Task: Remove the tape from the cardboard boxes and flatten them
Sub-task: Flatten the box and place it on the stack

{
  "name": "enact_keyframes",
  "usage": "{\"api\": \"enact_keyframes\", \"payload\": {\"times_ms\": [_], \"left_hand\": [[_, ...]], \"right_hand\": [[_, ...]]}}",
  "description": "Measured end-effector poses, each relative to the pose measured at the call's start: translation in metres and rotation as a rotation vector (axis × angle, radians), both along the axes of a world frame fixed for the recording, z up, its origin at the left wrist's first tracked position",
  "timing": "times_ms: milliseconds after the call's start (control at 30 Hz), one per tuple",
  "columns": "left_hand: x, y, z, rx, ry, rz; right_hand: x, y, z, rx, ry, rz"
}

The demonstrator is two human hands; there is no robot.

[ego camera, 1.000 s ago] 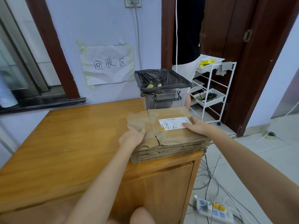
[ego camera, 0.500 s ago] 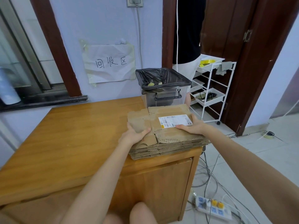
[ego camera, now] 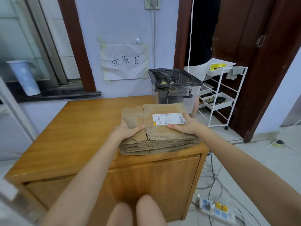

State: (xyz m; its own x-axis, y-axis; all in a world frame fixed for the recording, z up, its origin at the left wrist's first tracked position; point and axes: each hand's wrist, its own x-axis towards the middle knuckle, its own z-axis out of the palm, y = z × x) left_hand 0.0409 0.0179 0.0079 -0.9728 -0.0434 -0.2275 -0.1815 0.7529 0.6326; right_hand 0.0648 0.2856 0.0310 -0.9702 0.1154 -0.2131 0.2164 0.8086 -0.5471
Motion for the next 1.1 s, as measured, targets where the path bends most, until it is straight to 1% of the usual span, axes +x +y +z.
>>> {"api": "enact_keyframes", "payload": {"times_ms": [100,200,467,600,700,900,1100], "left_hand": [[0.011,-0.025,0.011,-0.058,0.027,0.014],[0.017,-0.053,0.022,-0.132,0.048,0.048],[0.019,-0.122,0.042,-0.174,0.095,0.161],[0.001,-0.142,0.058,-0.117,0.157,0.199],[-0.015,-0.148,0.056,-0.113,0.216,0.219],[-0.056,-0.145,0.033,-0.105,0.17,0.235],[-0.111,-0.146,0.022,-0.086,0.168,0.244]], "right_hand": [[0.001,-0.027,0.003,-0.001,0.027,0.029],[0.001,-0.054,0.008,-0.054,0.039,0.052],[-0.013,-0.127,0.024,-0.075,0.082,0.11],[-0.039,-0.147,0.038,-0.087,0.114,0.105],[-0.057,-0.154,0.038,-0.082,0.164,0.096],[-0.097,-0.155,0.017,-0.041,0.108,0.052],[-0.15,-0.157,0.01,0.011,0.118,0.047]]}}
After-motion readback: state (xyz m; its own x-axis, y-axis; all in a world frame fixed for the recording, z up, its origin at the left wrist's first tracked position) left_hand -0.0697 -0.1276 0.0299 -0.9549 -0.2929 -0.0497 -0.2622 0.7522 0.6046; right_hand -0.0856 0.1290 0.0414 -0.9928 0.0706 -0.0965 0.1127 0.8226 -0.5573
